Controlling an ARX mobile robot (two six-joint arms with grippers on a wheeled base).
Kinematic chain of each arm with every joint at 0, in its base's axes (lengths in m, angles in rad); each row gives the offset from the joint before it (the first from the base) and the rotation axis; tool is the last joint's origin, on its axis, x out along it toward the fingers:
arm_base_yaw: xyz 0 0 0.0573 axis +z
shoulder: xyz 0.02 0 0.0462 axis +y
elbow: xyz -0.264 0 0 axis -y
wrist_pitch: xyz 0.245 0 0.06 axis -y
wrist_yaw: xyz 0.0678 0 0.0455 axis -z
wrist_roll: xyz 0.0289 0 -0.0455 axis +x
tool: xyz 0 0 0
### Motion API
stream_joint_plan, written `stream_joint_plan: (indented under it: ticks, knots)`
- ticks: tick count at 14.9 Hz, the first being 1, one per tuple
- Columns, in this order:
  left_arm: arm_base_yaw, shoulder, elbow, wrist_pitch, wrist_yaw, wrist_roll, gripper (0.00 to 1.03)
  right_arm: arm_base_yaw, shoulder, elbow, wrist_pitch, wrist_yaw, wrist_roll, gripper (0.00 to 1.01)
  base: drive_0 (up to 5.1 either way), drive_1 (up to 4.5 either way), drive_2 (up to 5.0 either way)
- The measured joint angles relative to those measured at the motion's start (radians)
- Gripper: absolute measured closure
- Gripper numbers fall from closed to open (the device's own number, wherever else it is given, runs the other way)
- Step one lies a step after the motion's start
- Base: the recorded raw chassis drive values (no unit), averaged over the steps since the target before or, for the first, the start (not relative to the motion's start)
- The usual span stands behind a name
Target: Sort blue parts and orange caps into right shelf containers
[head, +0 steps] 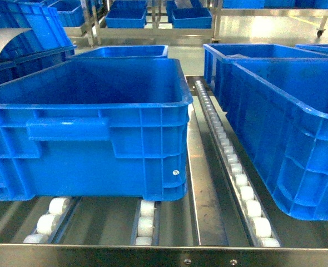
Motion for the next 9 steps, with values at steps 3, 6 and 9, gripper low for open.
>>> stream_joint_plan:
  ticks: [3,6,9]
  knots:
    - [0.000,0.000,0.000,0.000,0.000,0.000,0.60,0.000,0.000,0.000,0.000,0.000,0.000,0.57,0.0,0.00,0.0]
    - [0.000,0.000,0.000,0.000,0.000,0.000,0.60,0.000,0.000,0.000,0.000,0.000,0.000,0.57,0.0,0.00,0.0]
    - [0.000,0.000,0.000,0.000,0.000,0.000,0.60,0.000,0.000,0.000,0.000,0.000,0.000,0.57,0.0,0.00,0.0]
